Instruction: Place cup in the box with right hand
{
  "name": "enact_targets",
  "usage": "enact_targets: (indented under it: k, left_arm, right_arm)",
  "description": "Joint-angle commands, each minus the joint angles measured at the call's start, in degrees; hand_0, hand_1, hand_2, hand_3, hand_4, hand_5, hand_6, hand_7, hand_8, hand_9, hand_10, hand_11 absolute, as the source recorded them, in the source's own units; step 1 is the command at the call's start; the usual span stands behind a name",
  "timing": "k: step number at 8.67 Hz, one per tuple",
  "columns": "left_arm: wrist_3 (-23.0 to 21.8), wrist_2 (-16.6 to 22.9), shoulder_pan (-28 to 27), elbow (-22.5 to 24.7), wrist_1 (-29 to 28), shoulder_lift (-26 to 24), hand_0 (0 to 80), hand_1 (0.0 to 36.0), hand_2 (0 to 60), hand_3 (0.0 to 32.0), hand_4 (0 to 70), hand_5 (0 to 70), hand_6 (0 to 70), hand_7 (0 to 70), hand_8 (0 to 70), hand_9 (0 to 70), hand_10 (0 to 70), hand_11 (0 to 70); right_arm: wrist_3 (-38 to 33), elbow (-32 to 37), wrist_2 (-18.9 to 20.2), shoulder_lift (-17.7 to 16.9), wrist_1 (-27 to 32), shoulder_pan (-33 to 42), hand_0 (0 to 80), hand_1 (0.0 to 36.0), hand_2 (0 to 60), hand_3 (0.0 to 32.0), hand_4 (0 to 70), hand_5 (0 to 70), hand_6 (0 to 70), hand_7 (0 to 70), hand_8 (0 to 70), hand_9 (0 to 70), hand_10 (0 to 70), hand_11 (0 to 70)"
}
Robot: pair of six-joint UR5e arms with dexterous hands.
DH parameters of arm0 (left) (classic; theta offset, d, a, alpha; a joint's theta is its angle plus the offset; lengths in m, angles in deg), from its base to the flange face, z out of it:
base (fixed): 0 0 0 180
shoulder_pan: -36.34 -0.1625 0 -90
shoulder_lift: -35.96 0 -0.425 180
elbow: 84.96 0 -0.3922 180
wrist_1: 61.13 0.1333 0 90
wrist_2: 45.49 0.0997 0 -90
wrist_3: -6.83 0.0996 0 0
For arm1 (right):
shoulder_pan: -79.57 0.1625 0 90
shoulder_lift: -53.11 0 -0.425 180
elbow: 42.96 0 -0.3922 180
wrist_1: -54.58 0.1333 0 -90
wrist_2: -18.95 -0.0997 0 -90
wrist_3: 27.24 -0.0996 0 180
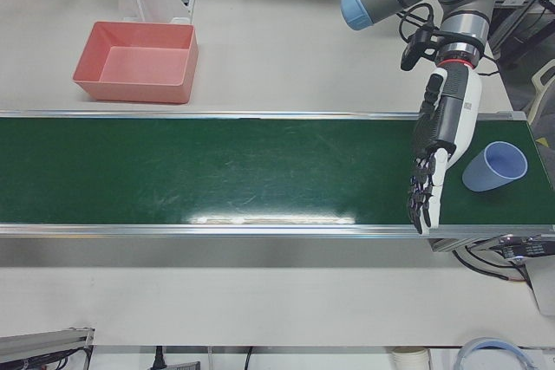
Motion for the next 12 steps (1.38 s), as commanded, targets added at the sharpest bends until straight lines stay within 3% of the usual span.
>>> enact_targets:
  k: [1,3,4,5,6,7,8,9,10,11,12]
  left_arm:
    - [0.00,-0.02,0.00,0.00,0.00,0.00,0.0,0.0,0.0,0.0,0.0,0.0,0.0,0.0,0.0,0.0,0.0,0.0]
    - [0.00,-0.02,0.00,0.00,0.00,0.00,0.0,0.0,0.0,0.0,0.0,0.0,0.0,0.0,0.0,0.0,0.0,0.0]
    - [0.00,-0.02,0.00,0.00,0.00,0.00,0.0,0.0,0.0,0.0,0.0,0.0,0.0,0.0,0.0,0.0,0.0,0.0]
    - [0.00,-0.02,0.00,0.00,0.00,0.00,0.0,0.0,0.0,0.0,0.0,0.0,0.0,0.0,0.0,0.0,0.0,0.0]
    - [0.00,-0.02,0.00,0.00,0.00,0.00,0.0,0.0,0.0,0.0,0.0,0.0,0.0,0.0,0.0,0.0,0.0,0.0]
    - [0.00,-0.02,0.00,0.00,0.00,0.00,0.0,0.0,0.0,0.0,0.0,0.0,0.0,0.0,0.0,0.0,0.0,0.0]
    - [0.00,0.07,0.00,0.00,0.00,0.00,0.0,0.0,0.0,0.0,0.0,0.0,0.0,0.0,0.0,0.0,0.0,0.0]
    - [0.00,-0.02,0.00,0.00,0.00,0.00,0.0,0.0,0.0,0.0,0.0,0.0,0.0,0.0,0.0,0.0,0.0,0.0]
    - [0.00,-0.02,0.00,0.00,0.00,0.00,0.0,0.0,0.0,0.0,0.0,0.0,0.0,0.0,0.0,0.0,0.0,0.0]
    - [0.00,-0.02,0.00,0.00,0.00,0.00,0.0,0.0,0.0,0.0,0.0,0.0,0.0,0.0,0.0,0.0,0.0,0.0]
    - [0.00,-0.02,0.00,0.00,0.00,0.00,0.0,0.0,0.0,0.0,0.0,0.0,0.0,0.0,0.0,0.0,0.0,0.0]
  right_arm:
    - [0.07,0.06,0.00,0.00,0.00,0.00,47.6,15.8,24.4,0.0,17.6,4.7,5.0,14.1,0.6,4.4,5.3,9.3]
    - [0.16,-0.03,0.00,0.09,0.00,-0.18,47.9,15.0,20.9,0.0,19.0,4.7,5.1,14.5,0.7,4.6,5.3,9.3]
    - [0.16,-0.03,0.00,0.09,0.00,-0.26,47.1,16.9,28.2,0.0,16.4,4.6,5.1,14.5,0.6,4.5,5.2,9.2]
    - [0.25,-0.03,0.00,0.18,0.00,-0.44,48.2,14.0,17.0,0.0,19.9,4.6,5.1,14.4,0.6,4.4,5.2,9.2]
    - [0.34,-0.03,0.00,0.09,0.00,-0.70,47.4,15.8,24.5,0.0,17.4,4.6,5.0,14.3,0.6,4.5,5.3,9.3]
    - [0.42,-0.03,0.00,0.09,0.00,-0.97,47.7,14.9,21.2,0.0,18.6,4.6,5.0,14.1,0.7,4.5,5.3,9.4]
    - [0.60,-0.03,0.00,0.00,0.00,-1.32,46.6,16.4,28.3,0.0,15.7,4.6,4.9,13.7,0.8,4.7,5.5,9.6]
    - [0.77,0.06,-0.09,-0.17,0.09,-1.67,47.7,13.2,16.2,0.0,16.9,4.6,4.4,12.6,1.2,5.0,5.8,10.0]
    - [2.17,0.06,0.00,-0.26,2.78,-1.85,44.5,14.5,25.7,1.0,7.7,4.4,2.9,8.6,1.7,5.0,5.2,9.1]
    - [3.92,0.15,0.00,-0.78,7.51,-1.67,46.1,11.9,16.9,5.0,8.9,4.4,2.3,7.9,1.9,4.6,3.6,6.8]
    - [4.20,0.23,0.00,-1.40,9.38,-1.76,46.0,12.1,17.9,6.2,9.4,4.3,2.3,9.8,1.9,4.8,2.6,5.2]
